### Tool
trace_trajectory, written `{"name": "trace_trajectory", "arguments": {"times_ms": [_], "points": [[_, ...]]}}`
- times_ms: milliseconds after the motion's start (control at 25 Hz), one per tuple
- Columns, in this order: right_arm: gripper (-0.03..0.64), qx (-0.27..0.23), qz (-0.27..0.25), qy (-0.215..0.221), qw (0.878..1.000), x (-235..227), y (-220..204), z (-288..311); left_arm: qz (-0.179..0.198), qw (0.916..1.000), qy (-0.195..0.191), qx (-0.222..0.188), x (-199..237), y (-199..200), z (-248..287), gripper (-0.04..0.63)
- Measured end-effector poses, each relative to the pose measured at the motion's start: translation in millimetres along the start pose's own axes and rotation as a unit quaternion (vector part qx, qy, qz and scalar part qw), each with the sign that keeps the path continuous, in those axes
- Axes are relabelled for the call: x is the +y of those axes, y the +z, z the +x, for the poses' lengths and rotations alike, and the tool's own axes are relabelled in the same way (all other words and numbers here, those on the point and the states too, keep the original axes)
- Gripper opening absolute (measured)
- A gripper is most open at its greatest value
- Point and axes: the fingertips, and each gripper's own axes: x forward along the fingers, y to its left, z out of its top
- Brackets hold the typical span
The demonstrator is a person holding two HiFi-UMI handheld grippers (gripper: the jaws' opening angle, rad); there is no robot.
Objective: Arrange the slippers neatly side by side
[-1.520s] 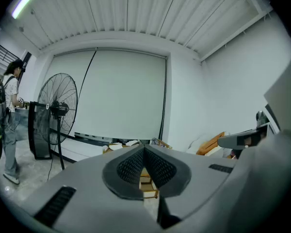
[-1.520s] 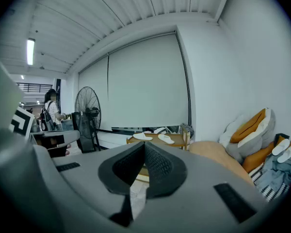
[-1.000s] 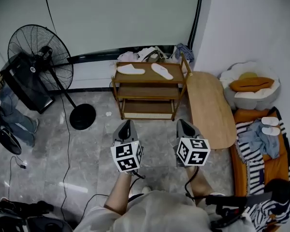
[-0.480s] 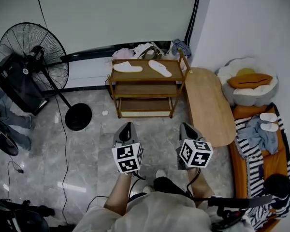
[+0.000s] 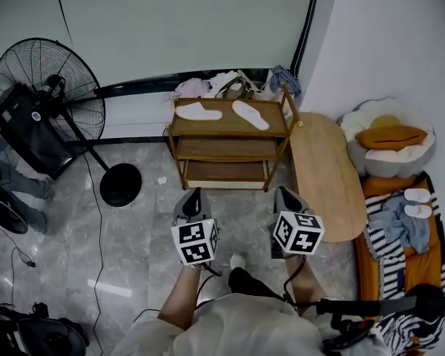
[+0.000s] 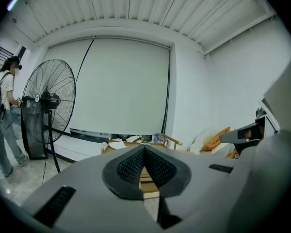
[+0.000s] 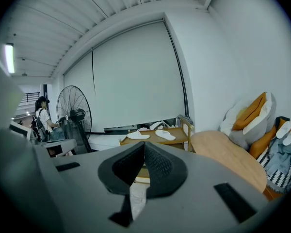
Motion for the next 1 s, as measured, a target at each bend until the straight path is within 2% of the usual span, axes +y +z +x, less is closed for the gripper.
{"name": "trace_trajectory", "arguments": {"times_ms": [280,760,1000], "points": [[0.034,0.002,0.004,0.021,1.0,-10,31,56,0.026,0.9996,0.013,-0.006,2,30,53,0.005],[0.034,0.026,-0.007,0.026,0.999,-52,62,141,0.026,0.9991,0.033,-0.007,3,50,148,0.005],[0.034,0.015,0.004,0.031,0.999,-68,82,183,0.028,0.9987,0.041,-0.012,4,62,190,0.005]]}}
